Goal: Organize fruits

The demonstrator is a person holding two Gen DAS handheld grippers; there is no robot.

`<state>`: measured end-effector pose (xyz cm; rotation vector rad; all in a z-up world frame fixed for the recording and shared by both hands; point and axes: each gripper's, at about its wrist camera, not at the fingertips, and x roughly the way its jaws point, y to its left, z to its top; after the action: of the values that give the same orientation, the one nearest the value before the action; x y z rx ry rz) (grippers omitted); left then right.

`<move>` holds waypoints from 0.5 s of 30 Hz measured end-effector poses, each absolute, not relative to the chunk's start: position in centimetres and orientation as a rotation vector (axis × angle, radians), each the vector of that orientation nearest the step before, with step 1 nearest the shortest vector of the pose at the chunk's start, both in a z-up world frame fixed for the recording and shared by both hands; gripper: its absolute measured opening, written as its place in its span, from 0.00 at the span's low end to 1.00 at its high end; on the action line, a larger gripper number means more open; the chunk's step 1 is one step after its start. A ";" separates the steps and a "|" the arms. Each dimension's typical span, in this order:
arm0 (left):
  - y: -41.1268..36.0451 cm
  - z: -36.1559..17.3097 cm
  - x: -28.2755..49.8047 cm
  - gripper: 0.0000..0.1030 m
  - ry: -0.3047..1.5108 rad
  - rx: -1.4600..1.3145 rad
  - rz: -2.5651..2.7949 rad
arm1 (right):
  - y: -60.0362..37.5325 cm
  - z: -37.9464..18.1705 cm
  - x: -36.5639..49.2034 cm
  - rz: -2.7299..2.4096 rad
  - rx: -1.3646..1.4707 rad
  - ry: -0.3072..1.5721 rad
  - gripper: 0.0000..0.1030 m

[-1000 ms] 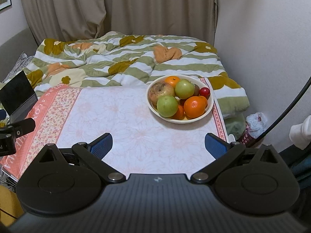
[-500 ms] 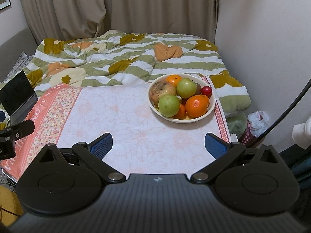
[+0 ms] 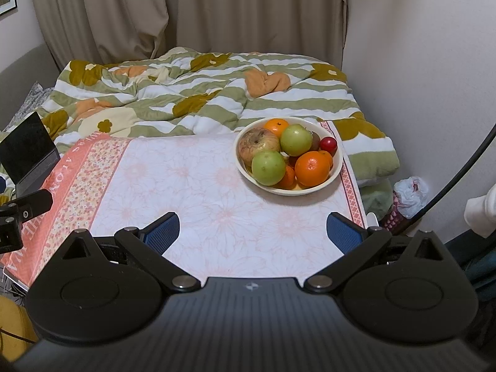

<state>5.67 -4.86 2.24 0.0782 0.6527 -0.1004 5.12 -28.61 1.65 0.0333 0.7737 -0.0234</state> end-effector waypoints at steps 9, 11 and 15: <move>-4.8 2.4 5.3 1.00 0.654 0.082 -0.088 | -28.3 1.6 5.2 -0.023 0.030 0.772 1.00; -4.9 2.5 5.2 1.00 0.653 0.082 -0.086 | -28.4 1.6 5.1 -0.023 0.034 0.773 1.00; -5.0 2.5 5.1 1.00 0.651 0.083 -0.092 | -28.2 1.6 5.2 -0.024 0.036 0.774 1.00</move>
<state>5.07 -5.00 2.48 0.0827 0.6509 -0.0922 5.17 -28.25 1.62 0.0364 0.7743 -0.0243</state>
